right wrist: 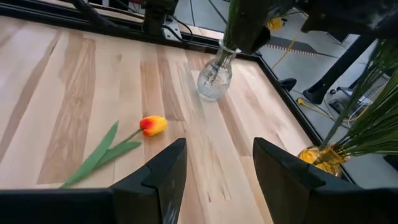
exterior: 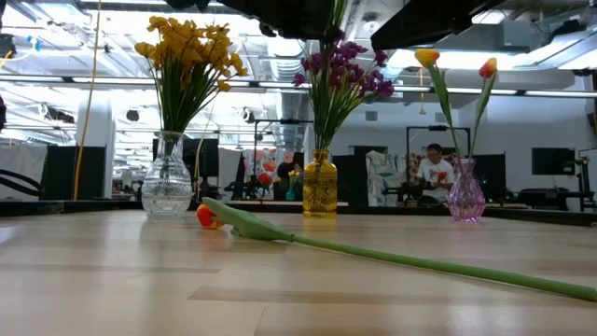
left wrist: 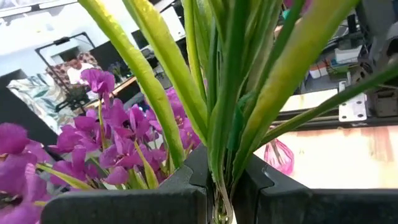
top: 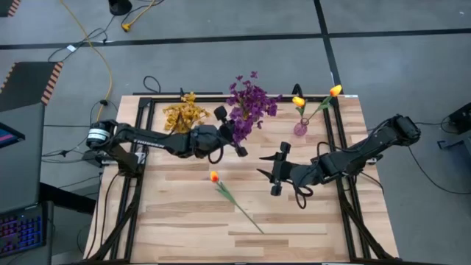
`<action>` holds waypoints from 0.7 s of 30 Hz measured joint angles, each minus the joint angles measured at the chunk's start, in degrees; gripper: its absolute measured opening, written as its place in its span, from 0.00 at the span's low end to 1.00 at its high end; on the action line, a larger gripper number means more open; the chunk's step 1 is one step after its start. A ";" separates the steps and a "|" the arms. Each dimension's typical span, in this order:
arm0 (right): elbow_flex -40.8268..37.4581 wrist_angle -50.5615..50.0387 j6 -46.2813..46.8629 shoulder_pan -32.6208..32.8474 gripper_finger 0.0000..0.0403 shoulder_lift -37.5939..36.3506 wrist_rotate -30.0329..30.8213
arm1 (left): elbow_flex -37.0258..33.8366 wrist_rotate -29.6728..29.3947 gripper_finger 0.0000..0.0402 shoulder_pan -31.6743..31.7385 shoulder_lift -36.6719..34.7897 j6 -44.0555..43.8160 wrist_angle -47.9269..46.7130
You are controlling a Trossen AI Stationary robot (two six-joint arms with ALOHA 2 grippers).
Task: Sort flowers into vase by color
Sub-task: Put the purple flowers into the yellow vase
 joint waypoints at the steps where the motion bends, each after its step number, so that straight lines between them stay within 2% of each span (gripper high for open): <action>1: 0.00 0.00 0.01 -0.01 0.52 -0.02 0.00 | 0.00 0.90 0.04 0.44 0.00 0.19 0.00; 10: 0.00 0.00 -0.03 -0.01 0.52 0.00 -0.09 | 0.00 8.57 0.04 2.80 0.00 7.94 0.02; 21: 0.00 0.00 -0.17 -0.01 0.52 0.00 -0.11 | 0.00 9.64 0.04 4.64 0.00 10.07 0.00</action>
